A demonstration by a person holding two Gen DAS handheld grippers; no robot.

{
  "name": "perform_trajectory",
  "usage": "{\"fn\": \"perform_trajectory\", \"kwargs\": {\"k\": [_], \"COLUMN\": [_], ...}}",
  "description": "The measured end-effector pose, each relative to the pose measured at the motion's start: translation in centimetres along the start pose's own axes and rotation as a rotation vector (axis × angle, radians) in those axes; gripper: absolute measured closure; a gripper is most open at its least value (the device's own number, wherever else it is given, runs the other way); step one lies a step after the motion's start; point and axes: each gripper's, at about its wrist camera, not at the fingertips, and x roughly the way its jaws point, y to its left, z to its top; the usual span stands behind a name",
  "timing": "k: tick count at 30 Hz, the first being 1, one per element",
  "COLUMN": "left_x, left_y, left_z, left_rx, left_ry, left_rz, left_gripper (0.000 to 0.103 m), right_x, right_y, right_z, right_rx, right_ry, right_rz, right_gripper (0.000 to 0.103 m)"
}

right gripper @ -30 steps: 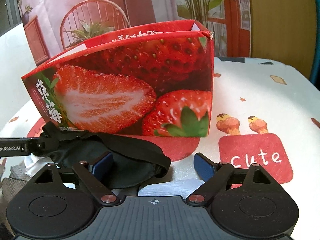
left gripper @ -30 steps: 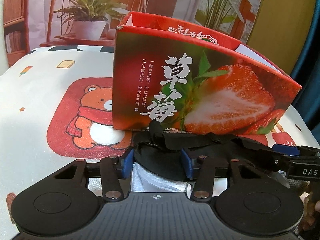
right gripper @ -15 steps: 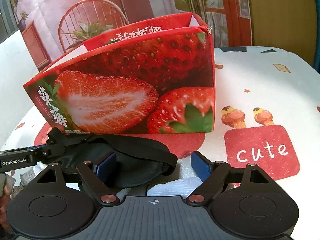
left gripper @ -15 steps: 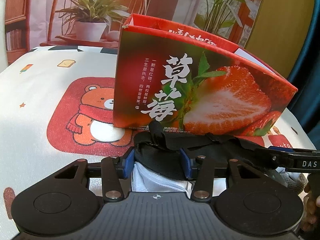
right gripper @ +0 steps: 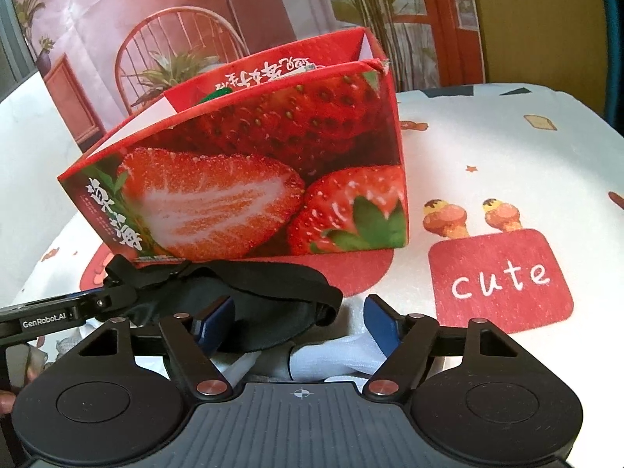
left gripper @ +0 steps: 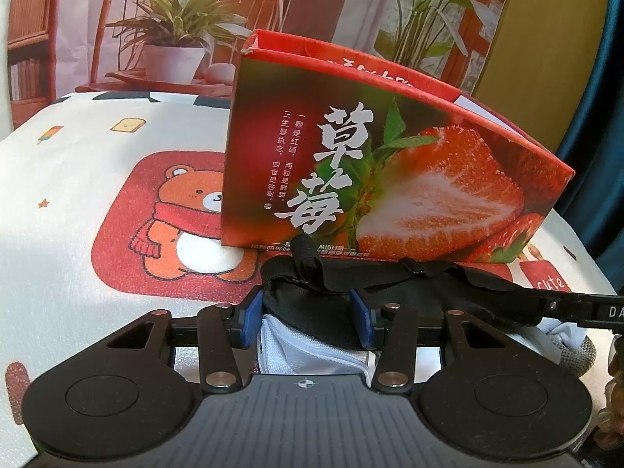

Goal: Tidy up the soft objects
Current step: 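Close both tools on the black eye mask, then lift the black eye mask with both tools over the red box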

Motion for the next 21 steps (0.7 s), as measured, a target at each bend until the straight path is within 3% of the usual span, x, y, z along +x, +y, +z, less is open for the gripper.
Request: {"fn": "perform_trajectory", "kwargs": {"k": [12,21], "left_x": [-0.1,-0.2], "left_y": [0.1,0.5], "left_z": [-0.3,0.0], "left_rx": [-0.003,-0.025], "left_ry": [-0.008,0.002], "left_rz": [-0.006,-0.028], "left_gripper": [0.053,0.053], "right_x": [0.8,1.2], "right_y": [-0.3,-0.1], "right_z": [0.6,1.4], "right_rx": [0.105,0.118], "right_ry": [0.014,-0.023], "right_rz": [0.049,0.036], "right_gripper": [0.039,0.068]}}
